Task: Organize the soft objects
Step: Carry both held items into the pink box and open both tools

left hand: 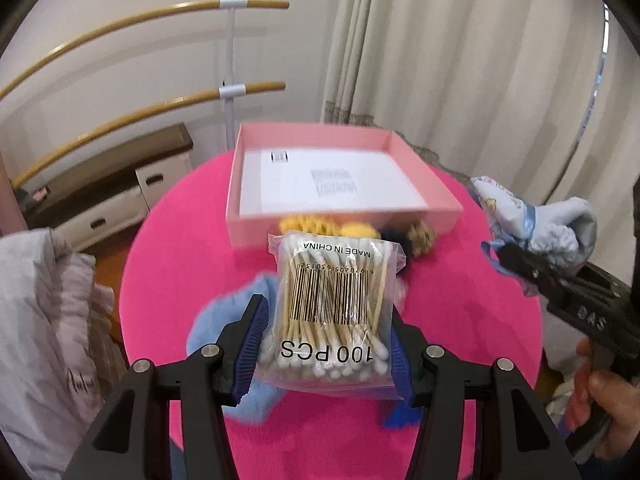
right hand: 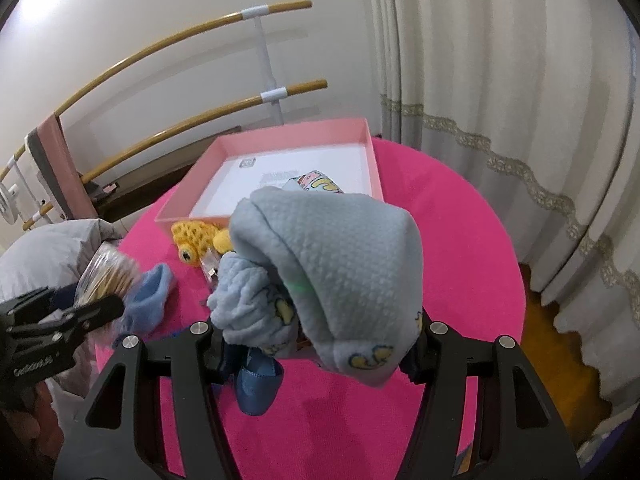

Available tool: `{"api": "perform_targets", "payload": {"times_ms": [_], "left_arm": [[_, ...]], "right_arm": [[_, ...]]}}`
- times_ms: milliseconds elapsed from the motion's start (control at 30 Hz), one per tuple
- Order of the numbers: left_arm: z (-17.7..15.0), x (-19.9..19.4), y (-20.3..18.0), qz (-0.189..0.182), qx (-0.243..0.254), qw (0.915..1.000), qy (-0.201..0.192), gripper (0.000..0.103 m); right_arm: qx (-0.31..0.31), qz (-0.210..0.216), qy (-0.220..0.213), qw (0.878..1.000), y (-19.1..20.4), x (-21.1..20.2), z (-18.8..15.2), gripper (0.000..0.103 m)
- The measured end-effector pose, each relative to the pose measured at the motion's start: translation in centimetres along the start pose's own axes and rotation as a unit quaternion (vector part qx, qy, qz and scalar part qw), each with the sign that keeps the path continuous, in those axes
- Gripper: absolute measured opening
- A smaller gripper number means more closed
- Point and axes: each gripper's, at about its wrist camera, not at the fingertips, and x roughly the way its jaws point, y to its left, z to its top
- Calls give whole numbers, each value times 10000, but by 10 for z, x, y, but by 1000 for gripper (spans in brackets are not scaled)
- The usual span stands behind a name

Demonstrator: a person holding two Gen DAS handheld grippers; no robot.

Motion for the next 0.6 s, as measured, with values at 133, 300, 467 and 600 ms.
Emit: {"api": "perform_targets", "payload": {"times_ms": [133,300,467,600], "left_arm": [[26,10,-10,237,136,9994,-219,51],[65,25,-14,528,191,9974,-461,51],[104,45,-18,747,195,9948,-661,52],[135,79,-23,871,206,9937,-677,52]], "right_arm": [[-82,82,-110,9999,3,5,28,57],[-100,224,-210,9995,0,18,67,57],[-103,269,-219,9993,-3,41,107,57],[-171,230,-129,9995,0,69,138,57]]}}
